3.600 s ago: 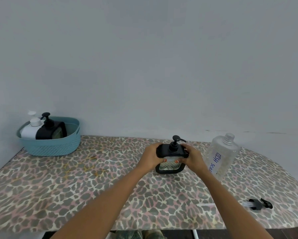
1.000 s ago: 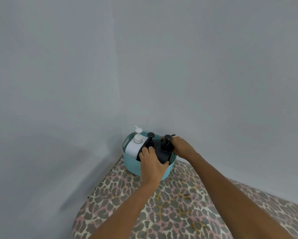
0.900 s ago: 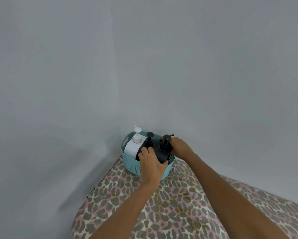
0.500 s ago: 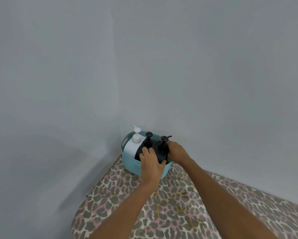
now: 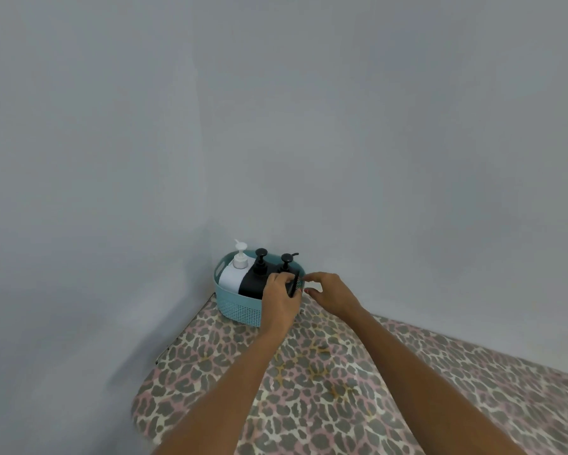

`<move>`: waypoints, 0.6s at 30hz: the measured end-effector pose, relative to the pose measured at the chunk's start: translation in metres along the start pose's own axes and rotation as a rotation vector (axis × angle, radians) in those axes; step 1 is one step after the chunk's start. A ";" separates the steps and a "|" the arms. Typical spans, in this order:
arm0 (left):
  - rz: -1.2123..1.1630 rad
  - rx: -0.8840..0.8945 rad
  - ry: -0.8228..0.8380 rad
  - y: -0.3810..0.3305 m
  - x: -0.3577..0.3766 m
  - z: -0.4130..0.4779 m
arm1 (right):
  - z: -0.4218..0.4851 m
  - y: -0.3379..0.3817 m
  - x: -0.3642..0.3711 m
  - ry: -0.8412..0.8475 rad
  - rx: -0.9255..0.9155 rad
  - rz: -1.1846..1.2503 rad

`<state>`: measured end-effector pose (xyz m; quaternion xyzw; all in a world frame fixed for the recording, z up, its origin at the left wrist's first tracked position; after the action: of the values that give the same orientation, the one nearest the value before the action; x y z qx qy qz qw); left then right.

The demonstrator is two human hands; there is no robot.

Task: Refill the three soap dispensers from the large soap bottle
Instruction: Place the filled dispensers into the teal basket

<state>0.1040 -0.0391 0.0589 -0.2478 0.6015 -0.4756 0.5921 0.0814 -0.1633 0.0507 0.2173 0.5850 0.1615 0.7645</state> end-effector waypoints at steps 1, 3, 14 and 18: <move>-0.011 0.016 0.006 -0.004 0.002 -0.006 | -0.009 -0.001 -0.006 -0.031 0.015 -0.001; -0.023 0.048 0.022 -0.013 0.005 -0.018 | -0.029 -0.003 -0.020 -0.104 0.036 0.001; -0.113 0.155 0.181 -0.056 0.064 -0.097 | -0.170 -0.042 -0.079 -0.295 0.193 -0.046; -0.167 0.166 0.289 -0.074 0.099 -0.132 | -0.224 -0.061 -0.097 -0.362 0.266 -0.051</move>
<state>-0.0586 -0.1189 0.0555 -0.1764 0.6163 -0.6019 0.4763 -0.1605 -0.2322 0.0497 0.3270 0.4596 0.0218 0.8255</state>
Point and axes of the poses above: each hand's wrist, its own z-axis towards the middle knuckle, its own x-axis out of the palm, y = z × x, the point moved 6 cm from there along z, towards the middle knuckle, and after that the axes turned 8 degrees about -x, right-handed, at the moved point
